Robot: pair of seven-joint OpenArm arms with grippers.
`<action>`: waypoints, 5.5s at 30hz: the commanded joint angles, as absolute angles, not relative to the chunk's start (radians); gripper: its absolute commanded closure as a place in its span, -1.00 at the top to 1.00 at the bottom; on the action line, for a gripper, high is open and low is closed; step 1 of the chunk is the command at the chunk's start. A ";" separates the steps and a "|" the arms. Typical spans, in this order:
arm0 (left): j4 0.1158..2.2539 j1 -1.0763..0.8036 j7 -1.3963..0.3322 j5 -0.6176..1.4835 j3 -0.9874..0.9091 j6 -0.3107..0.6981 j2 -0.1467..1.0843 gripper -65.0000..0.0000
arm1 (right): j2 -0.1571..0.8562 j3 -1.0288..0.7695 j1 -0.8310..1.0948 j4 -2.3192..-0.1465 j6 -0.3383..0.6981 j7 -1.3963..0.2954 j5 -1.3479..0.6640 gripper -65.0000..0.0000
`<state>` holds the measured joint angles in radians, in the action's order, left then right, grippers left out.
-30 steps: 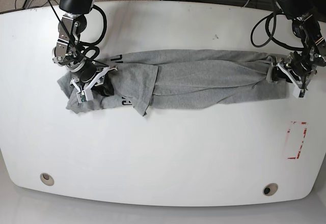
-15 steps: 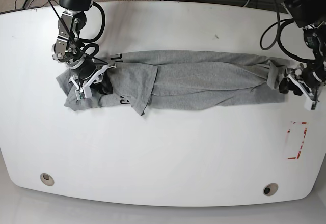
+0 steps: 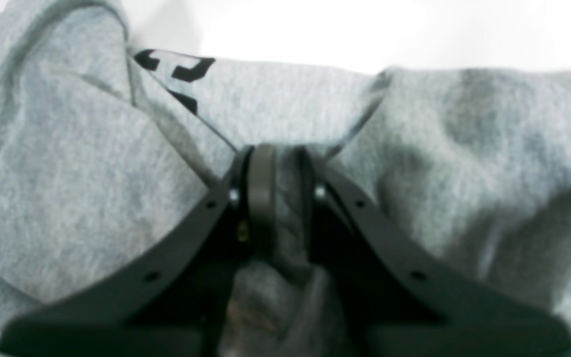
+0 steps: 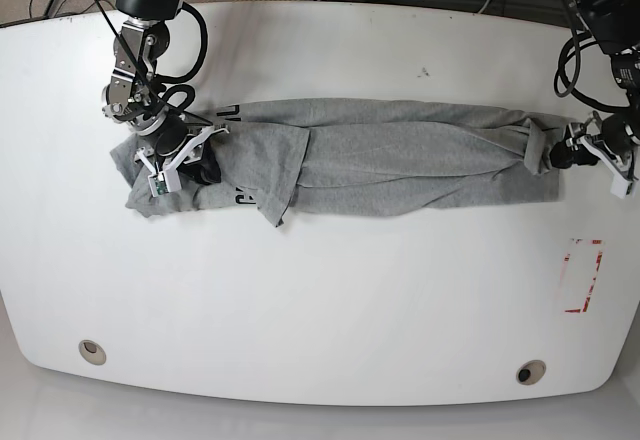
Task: Fold the T-shirt properly
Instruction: 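Release the strip's other end and lift the left gripper, then move the left gripper to the strip's middle and grasp it, then pull the strip's end outward with the right gripper to straighten it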
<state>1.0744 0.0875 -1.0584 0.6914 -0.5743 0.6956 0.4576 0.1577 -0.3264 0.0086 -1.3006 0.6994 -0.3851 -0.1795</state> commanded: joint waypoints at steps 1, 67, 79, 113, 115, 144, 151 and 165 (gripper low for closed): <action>1.064 0.107 -1.036 0.719 -0.552 0.698 0.481 0.27 | 0.165 -0.329 -0.001 -1.316 0.696 -0.387 -0.171 -0.73; 1.738 0.153 -1.112 0.711 0.018 0.698 0.213 -0.91 | 0.162 -0.328 -0.019 -1.314 0.697 -0.387 -0.173 -0.73; 1.626 0.206 -1.113 0.668 0.062 0.698 0.125 -0.91 | 0.162 -0.328 -0.025 -1.313 0.697 -0.387 -0.173 -0.73; 1.695 0.277 -1.210 0.935 0.116 0.698 0.124 0.02 | 0.137 -0.326 -0.024 -1.314 0.697 -0.387 -0.173 -0.73; 1.687 0.268 -1.207 0.915 0.084 0.698 0.151 0.02 | 0.136 -0.326 -0.024 -1.314 0.697 -0.387 -0.173 -0.73; 1.076 0.257 -0.878 0.478 0.114 0.698 0.234 -0.63 | 0.051 -0.331 -0.025 -1.733 0.697 -0.659 -0.180 -0.70; 1.033 0.259 -0.811 0.400 0.113 0.698 0.234 -0.63 | 0.039 -0.450 -0.056 -1.856 0.697 -0.800 -0.326 0.07; 0.941 0.286 -0.727 0.346 0.114 0.698 0.288 -0.63 | 0.147 -0.751 -0.107 -1.690 0.694 -0.941 -0.760 0.84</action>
